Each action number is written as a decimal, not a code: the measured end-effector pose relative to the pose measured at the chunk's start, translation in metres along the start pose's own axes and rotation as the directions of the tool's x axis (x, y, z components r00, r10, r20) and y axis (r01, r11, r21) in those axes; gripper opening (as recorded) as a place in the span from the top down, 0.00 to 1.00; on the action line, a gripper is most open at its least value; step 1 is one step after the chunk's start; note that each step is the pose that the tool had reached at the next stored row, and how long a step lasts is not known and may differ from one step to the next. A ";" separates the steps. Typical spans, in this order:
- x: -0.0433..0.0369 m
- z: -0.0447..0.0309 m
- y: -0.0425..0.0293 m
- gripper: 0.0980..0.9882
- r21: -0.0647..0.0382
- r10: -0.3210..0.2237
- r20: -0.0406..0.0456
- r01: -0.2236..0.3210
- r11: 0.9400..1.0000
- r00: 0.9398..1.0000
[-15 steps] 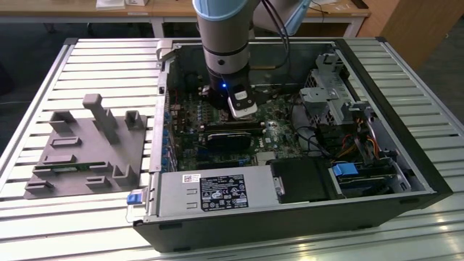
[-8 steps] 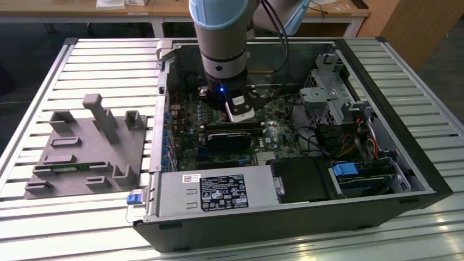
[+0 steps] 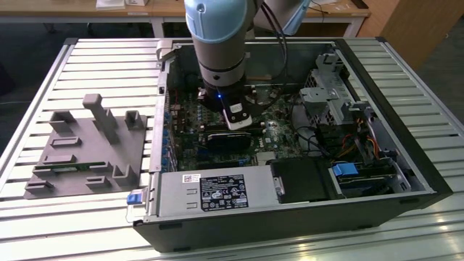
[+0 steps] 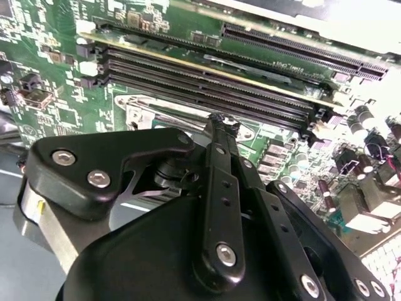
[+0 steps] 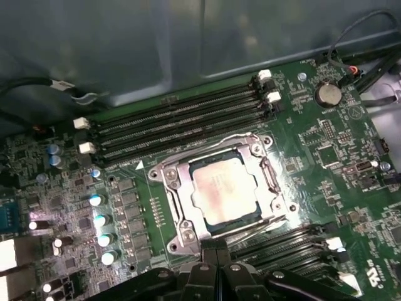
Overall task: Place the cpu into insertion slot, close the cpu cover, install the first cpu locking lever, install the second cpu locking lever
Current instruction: 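Install the second cpu locking lever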
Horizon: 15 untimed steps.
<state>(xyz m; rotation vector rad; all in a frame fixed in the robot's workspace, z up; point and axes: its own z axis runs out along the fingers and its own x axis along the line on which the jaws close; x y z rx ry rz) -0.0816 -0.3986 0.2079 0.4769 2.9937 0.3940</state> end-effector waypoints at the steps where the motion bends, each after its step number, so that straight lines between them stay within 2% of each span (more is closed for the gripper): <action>1: 0.0001 0.0005 -0.0016 1.00 -0.006 0.000 -0.002 0.000 1.000 1.000; 5: 0.0002 0.0034 -0.0073 1.00 -0.024 0.001 -0.008 -0.002 1.000 1.000; 10: 0.0032 0.0078 -0.0105 1.00 -0.049 0.002 -0.016 -0.003 0.999 1.000; 15: 0.0088 0.0108 -0.0134 1.00 -0.065 0.003 -0.022 -0.004 0.998 1.000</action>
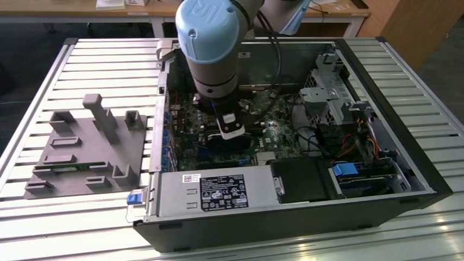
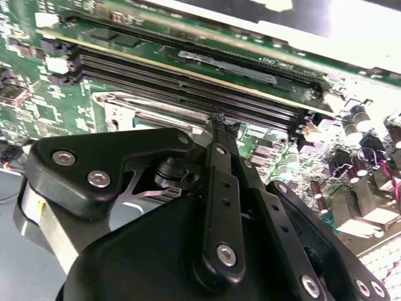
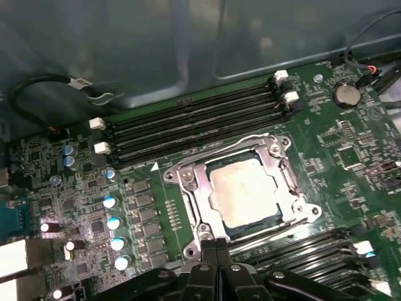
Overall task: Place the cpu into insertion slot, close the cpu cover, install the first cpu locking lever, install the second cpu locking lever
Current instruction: 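Install the second cpu locking lever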
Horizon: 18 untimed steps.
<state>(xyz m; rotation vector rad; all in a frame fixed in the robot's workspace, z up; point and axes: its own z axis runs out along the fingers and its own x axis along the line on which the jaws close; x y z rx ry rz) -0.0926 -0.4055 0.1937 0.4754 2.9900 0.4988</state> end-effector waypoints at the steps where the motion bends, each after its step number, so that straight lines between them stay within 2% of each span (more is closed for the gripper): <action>1: 0.0009 0.0005 -0.0004 1.00 -0.002 0.000 -0.001 0.000 1.000 1.000; 18: 0.0113 0.0071 -0.0063 1.00 -0.004 -0.001 -0.002 0.001 1.000 1.000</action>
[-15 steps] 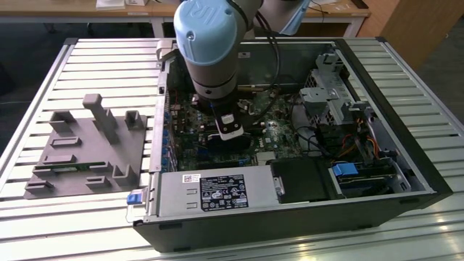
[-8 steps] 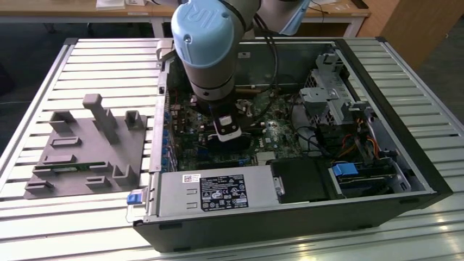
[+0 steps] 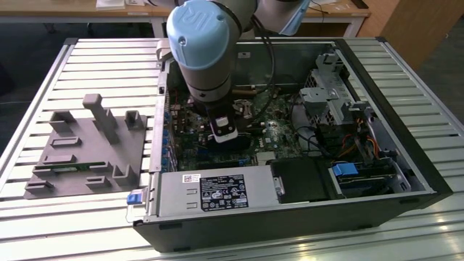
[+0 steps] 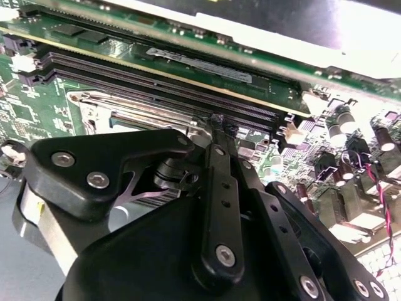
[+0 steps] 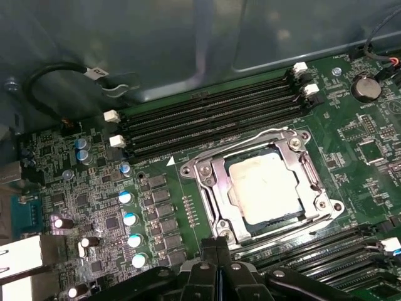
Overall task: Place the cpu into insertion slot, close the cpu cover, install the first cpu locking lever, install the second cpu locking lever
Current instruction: 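Install the second cpu locking lever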
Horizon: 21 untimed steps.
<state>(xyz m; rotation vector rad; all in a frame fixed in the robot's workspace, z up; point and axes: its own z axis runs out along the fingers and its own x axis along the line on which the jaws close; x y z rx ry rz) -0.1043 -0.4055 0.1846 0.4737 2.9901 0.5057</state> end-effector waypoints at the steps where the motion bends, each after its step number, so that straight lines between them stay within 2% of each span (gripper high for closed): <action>1: 0.0001 0.0005 -0.0003 1.00 0.000 0.000 0.000 0.000 1.000 1.000; 8: 0.0001 0.0007 -0.0003 1.00 0.001 0.000 0.001 0.000 1.000 1.000; 15: -0.0001 -0.0075 0.0026 1.00 0.003 0.000 0.001 0.000 1.000 1.000; 21: 0.0001 -0.0073 0.0024 1.00 0.003 0.000 0.001 0.000 1.000 1.000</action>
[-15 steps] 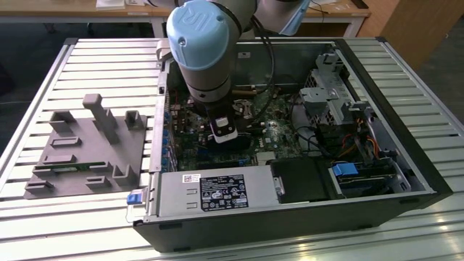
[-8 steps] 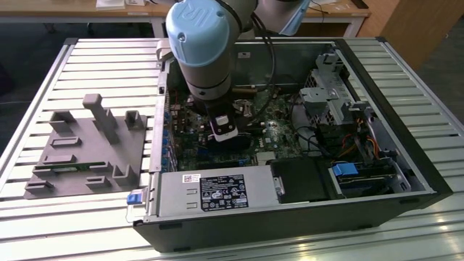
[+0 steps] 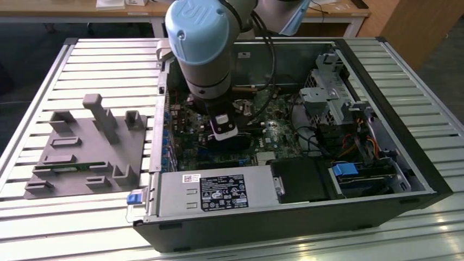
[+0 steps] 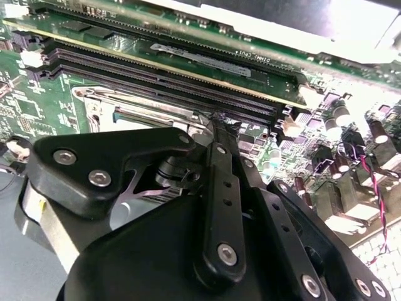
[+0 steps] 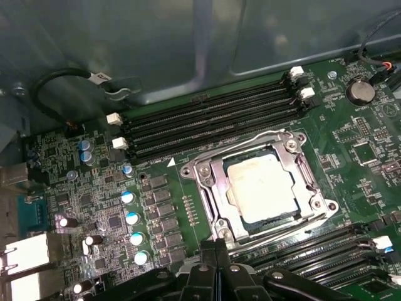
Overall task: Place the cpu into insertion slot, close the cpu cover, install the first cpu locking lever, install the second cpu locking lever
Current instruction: 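Install the second cpu locking lever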
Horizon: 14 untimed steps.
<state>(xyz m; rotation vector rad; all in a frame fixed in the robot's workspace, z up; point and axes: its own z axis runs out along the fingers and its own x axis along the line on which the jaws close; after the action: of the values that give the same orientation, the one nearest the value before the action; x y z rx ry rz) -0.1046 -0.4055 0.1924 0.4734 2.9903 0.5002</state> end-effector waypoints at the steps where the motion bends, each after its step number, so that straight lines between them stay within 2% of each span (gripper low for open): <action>1: 0.0002 0.0003 -0.0002 1.00 0.000 0.000 0.000 0.000 1.000 1.000; 14: 0.0016 0.0048 -0.0022 1.00 0.000 0.000 0.000 0.000 1.000 1.000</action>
<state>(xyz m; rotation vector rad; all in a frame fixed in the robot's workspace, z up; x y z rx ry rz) -0.1061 -0.4055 0.1871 0.4733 2.9904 0.5002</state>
